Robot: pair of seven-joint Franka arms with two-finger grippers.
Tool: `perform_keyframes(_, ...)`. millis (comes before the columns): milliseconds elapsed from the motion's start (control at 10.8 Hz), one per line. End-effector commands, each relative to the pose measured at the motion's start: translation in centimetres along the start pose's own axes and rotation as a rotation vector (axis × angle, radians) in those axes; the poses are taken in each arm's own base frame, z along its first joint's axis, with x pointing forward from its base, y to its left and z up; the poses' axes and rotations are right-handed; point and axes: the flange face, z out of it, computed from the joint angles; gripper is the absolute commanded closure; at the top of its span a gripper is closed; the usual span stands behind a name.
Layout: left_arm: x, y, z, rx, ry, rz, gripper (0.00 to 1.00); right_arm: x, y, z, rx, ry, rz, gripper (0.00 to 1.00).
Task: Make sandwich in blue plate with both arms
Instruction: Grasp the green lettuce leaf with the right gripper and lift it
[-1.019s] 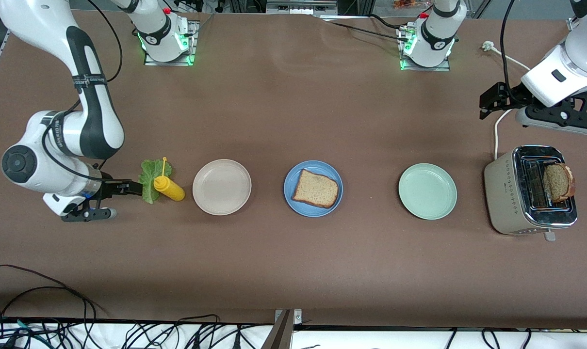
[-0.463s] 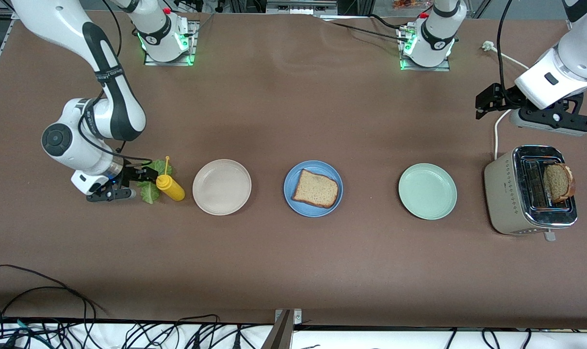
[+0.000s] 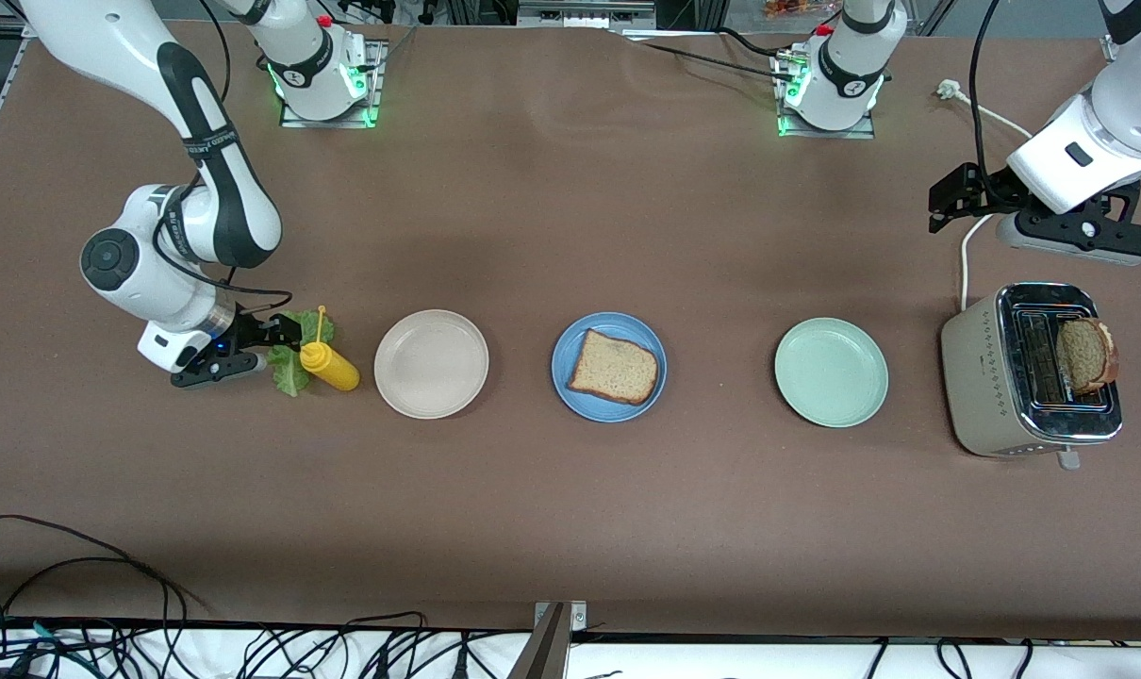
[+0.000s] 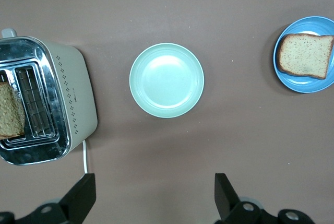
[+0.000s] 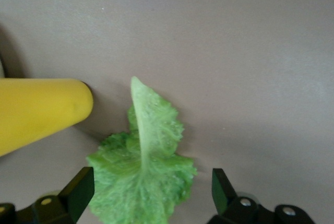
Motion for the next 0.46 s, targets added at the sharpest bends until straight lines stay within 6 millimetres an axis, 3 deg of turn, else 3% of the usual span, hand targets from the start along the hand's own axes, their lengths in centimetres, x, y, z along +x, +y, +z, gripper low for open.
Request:
perform_keyframes(0,-0.3,-0.2,-0.1,-0.027,-0.005,-0.015,0.0,-1.7,0.8,1.8,-0.014,0.039,-0.035,0.0)
perform_keyframes(370,-0.3,-0.2,-0.1,-0.027,-0.005,-0.016,0.0,-3.0,0.2,5.2,-0.038,0.076,-0.039,0.0)
